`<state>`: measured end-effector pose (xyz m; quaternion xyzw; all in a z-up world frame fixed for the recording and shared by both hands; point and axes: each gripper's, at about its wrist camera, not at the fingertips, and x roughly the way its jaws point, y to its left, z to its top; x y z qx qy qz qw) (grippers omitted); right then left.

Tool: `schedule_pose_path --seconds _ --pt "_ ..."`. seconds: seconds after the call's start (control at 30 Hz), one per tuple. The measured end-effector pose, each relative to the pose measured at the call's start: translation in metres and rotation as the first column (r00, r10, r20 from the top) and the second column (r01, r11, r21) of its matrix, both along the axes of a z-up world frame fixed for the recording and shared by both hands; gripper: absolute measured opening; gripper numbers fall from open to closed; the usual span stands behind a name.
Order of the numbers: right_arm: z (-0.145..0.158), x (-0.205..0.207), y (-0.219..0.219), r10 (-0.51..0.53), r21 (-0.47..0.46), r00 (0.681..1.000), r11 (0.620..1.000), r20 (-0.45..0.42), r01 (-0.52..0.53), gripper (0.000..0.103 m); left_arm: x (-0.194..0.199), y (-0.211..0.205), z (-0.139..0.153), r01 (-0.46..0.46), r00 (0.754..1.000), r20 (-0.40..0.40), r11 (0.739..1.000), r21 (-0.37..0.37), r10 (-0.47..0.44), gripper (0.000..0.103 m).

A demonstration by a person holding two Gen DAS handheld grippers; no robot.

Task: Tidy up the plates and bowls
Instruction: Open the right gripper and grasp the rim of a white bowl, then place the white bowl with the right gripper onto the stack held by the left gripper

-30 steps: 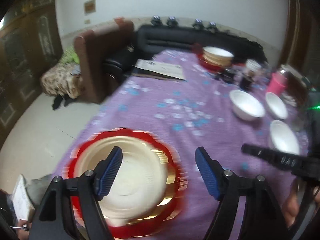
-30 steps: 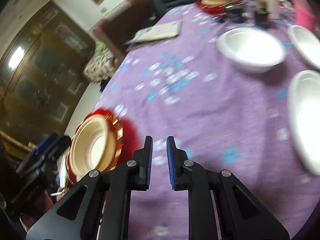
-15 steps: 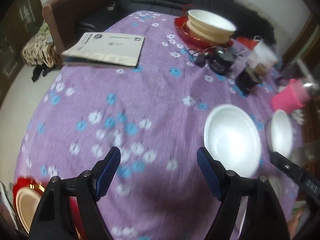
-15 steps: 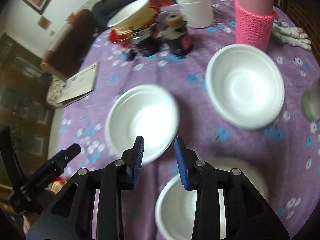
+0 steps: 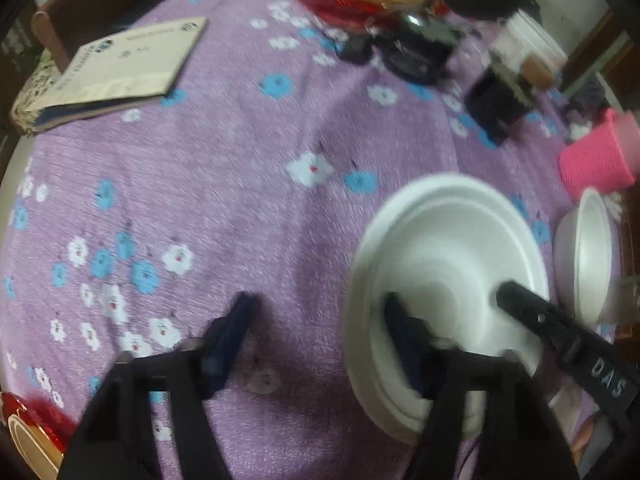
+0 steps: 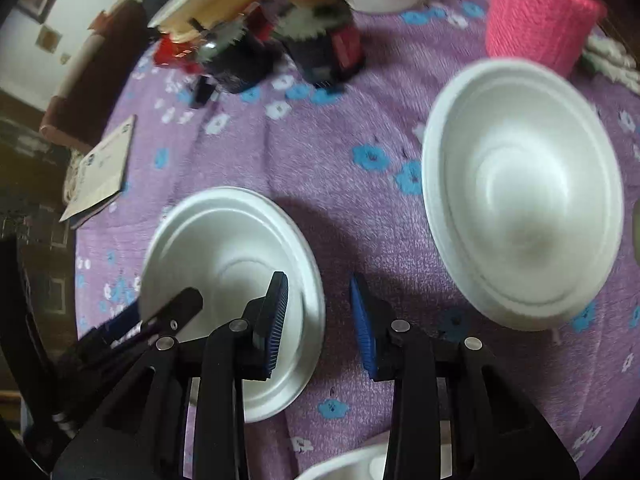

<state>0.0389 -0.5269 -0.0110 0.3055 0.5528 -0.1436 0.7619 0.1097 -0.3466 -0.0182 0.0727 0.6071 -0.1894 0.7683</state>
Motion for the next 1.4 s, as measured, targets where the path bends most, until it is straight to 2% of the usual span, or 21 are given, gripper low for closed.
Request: schedule_pose_path --seconds 0.03,0.1,0.13,0.17,0.3,0.47,0.63,0.77,0.87,0.93,1.03,1.23,1.4 --pt "-0.003 -0.002 0.000 -0.009 0.012 1.000 1.000 0.007 0.009 0.032 -0.002 0.000 0.001 0.001 1.000 0.021 1.000 0.001 -0.001 0.049" --pt "-0.006 -0.003 0.002 -0.002 0.032 1.000 1.000 0.014 0.002 0.029 -0.008 0.002 0.004 0.015 1.000 0.020 0.998 -0.054 -0.014 0.021" --pt "-0.006 -0.004 0.004 0.006 0.034 1.000 0.999 0.022 -0.007 0.015 -0.013 0.002 0.005 0.030 0.999 0.017 0.997 -0.071 -0.028 0.017" --pt "-0.004 -0.004 0.010 0.024 0.034 0.999 0.999 0.036 -0.026 0.011 -0.019 0.002 0.007 0.041 0.999 0.036 0.998 -0.047 -0.039 0.018" --pt "0.013 -0.011 0.040 0.066 -0.079 0.995 0.995 0.075 -0.060 0.010 -0.042 0.019 0.025 0.052 0.989 0.135 0.999 0.003 -0.052 0.020" --pt "0.045 -0.031 0.091 0.145 -0.049 0.973 0.989 0.179 -0.138 0.009 -0.066 0.085 0.075 0.016 0.968 0.248 0.999 0.032 -0.024 0.020" --pt "0.090 -0.053 0.172 0.259 -0.068 0.917 0.966 0.303 -0.250 0.009 -0.099 0.170 0.120 -0.068 0.935 0.350 0.997 0.032 0.052 0.020" --pt "0.115 -0.075 0.240 0.360 -0.071 0.853 0.930 0.379 -0.361 0.009 -0.132 0.238 0.142 -0.142 0.906 0.406 0.989 0.032 0.117 0.019" --pt "0.124 -0.093 0.286 0.430 -0.081 0.807 0.896 0.404 -0.437 0.009 -0.156 0.274 0.144 -0.186 0.887 0.437 0.982 0.046 0.147 0.020" --pt "0.125 -0.106 0.314 0.478 -0.103 0.782 0.871 0.399 -0.480 0.010 -0.168 0.290 0.142 -0.198 0.884 0.441 0.978 0.058 0.153 0.019" --pt "0.121 -0.119 0.338 0.509 -0.097 0.770 0.852 0.385 -0.515 0.010 -0.180 0.309 0.131 -0.187 0.890 0.434 0.980 0.071 0.138 0.019" --pt "0.104 -0.116 0.356 0.517 -0.095 0.788 0.850 0.334 -0.518 0.009 -0.171 0.327 0.106 -0.135 0.929 0.353 0.990 0.030 0.115 0.019" --pt "0.092 -0.102 0.371 0.520 -0.105 0.803 0.852 0.293 -0.513 0.009 -0.160 0.340 0.091 -0.137 0.936 0.331 0.990 0.032 0.119 0.020"
